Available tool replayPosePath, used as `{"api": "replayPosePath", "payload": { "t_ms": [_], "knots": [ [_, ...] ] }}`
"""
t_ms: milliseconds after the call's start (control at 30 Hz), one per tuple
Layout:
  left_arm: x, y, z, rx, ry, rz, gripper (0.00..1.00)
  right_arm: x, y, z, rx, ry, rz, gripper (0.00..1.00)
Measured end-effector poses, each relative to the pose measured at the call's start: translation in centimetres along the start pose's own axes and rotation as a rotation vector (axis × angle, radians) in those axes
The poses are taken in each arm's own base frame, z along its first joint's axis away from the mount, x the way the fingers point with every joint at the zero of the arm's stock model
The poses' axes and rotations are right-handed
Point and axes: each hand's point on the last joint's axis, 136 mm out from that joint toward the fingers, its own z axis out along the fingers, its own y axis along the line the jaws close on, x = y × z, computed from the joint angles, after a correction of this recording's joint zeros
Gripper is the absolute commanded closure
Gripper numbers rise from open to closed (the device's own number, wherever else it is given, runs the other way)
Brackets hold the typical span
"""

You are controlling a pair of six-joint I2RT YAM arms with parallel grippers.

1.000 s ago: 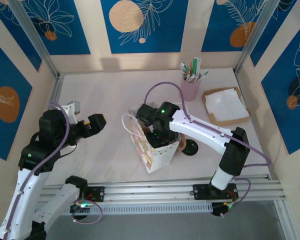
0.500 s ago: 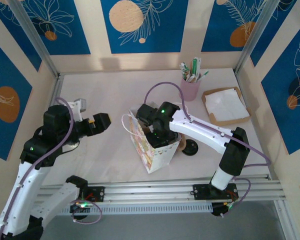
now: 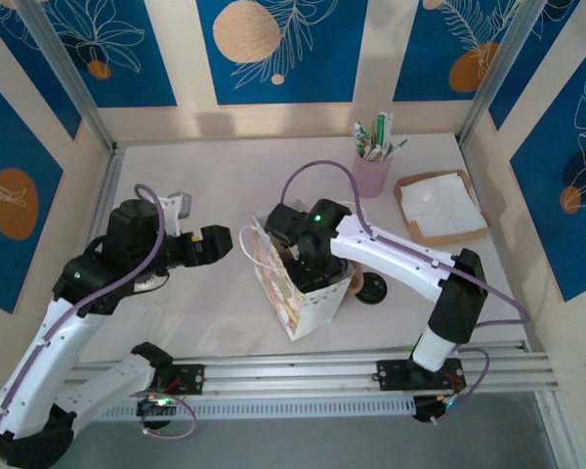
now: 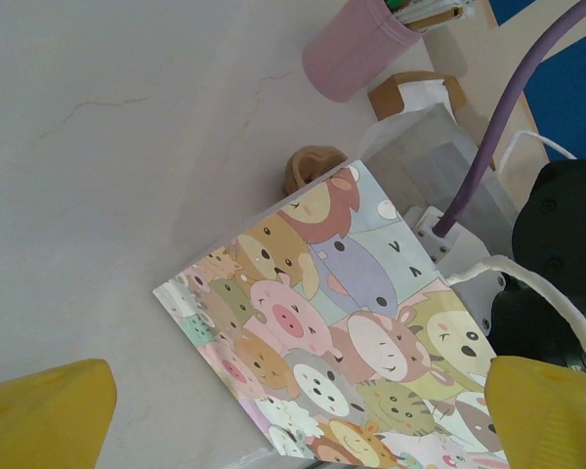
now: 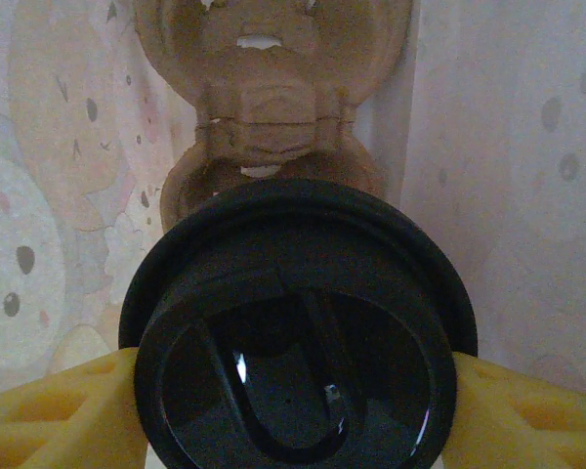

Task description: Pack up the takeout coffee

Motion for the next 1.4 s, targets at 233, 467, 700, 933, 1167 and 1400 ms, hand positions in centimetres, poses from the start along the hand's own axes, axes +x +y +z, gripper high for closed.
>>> {"api": "replayPosePath", "payload": {
  "t_ms": [233,467,700,933,1167,1400],
  "knots": [
    [0.1,0.0,0.5,-0.007,0.014,0.003,0.03,0.2,0.3,0.0,-0.017,0.012,0.0,0.32],
    [0.4,-0.1,0.6,-0.004,0.021,0.01,0.03,0.4,0.7,-0.1,-0.042,0.023,-0.011,0.32],
    [0.9,0.1,1.1,-0.009,0.04,0.011,0.04,0.5,0.8,-0.2,-0.056,0.032,-0.007,0.32],
    [1.0,0.2,1.3,-0.016,0.043,0.013,0.04,0.6,0.8,-0.2,-0.061,0.039,-0.002,0.32],
    [1.1,0.4,1.5,-0.023,0.044,0.014,0.04,0.7,0.9,-0.2,-0.069,0.045,-0.001,0.32],
    [1.2,0.4,1.5,-0.023,0.046,0.013,0.04,0.7,0.9,-0.2,-0.07,0.046,-0.001,0.32]
  ]
}}
